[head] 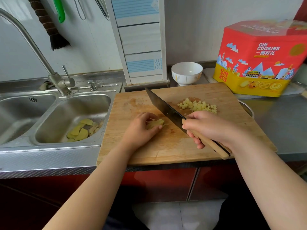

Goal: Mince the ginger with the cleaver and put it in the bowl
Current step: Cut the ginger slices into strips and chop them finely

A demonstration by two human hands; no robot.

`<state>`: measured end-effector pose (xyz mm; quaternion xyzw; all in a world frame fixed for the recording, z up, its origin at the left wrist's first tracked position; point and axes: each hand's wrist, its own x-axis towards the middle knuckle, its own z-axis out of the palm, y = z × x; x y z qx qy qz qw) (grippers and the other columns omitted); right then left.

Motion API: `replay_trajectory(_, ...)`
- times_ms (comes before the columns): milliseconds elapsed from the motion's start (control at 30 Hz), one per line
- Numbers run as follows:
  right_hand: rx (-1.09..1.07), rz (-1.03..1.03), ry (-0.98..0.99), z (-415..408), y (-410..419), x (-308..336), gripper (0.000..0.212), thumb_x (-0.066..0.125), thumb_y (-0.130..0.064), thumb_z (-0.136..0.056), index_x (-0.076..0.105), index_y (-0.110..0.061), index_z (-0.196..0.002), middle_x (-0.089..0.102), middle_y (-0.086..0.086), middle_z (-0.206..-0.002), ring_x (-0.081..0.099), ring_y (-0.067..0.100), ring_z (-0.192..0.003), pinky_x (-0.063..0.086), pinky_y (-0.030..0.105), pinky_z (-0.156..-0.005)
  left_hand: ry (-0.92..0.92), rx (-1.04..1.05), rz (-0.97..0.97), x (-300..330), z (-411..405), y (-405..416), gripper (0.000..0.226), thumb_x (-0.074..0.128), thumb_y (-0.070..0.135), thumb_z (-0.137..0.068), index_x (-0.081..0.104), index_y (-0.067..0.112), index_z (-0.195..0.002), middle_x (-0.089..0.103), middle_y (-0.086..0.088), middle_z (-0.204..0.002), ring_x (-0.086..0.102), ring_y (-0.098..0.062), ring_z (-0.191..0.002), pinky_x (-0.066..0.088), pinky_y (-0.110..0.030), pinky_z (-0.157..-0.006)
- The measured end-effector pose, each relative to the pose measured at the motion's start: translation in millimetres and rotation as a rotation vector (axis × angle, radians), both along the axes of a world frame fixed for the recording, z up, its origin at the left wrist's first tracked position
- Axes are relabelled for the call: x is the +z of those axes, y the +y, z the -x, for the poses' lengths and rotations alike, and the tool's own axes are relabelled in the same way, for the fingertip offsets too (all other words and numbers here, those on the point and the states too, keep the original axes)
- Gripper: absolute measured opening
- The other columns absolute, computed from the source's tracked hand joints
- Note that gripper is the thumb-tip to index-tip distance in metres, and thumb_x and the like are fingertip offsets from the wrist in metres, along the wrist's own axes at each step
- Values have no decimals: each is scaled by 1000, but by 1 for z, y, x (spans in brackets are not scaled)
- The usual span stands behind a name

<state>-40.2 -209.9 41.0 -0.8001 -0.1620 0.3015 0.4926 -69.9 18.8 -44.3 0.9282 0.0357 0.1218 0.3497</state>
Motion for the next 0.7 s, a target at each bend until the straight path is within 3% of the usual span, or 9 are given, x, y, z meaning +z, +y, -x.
replay_trajectory(167, 26, 56, -50, -1, 8, 2, 21, 58, -33, -96, 59, -14, -106, 54, 2, -62, 51, 14, -50, 51, 28, -51, -80, 11, -23, -7, 1, -7, 28, 69, 33, -83, 57, 26, -108, 46, 11, -115, 55, -9, -102, 50, -32, -90)
replay_trajectory(367, 23, 45, -47, -7, 5, 9, 24, 57, -32, -97, 59, -8, -95, 55, 4, -61, 51, 16, -50, 50, 29, -50, -130, 130, -117, -12, 7, -18, 25, 65, 33, -87, 58, 25, -109, 49, 12, -111, 51, -7, -97, 38, -17, -76)
replay_trajectory(700, 118, 131, -51, -11, 11, 11, 21, 54, -30, -98, 60, -10, -100, 62, 8, -69, 57, 18, -53, 53, 31, -53, -170, 89, -166, -14, 9, -16, 31, 66, 35, -87, 54, 26, -114, 49, 10, -111, 53, -9, -97, 48, -25, -80)
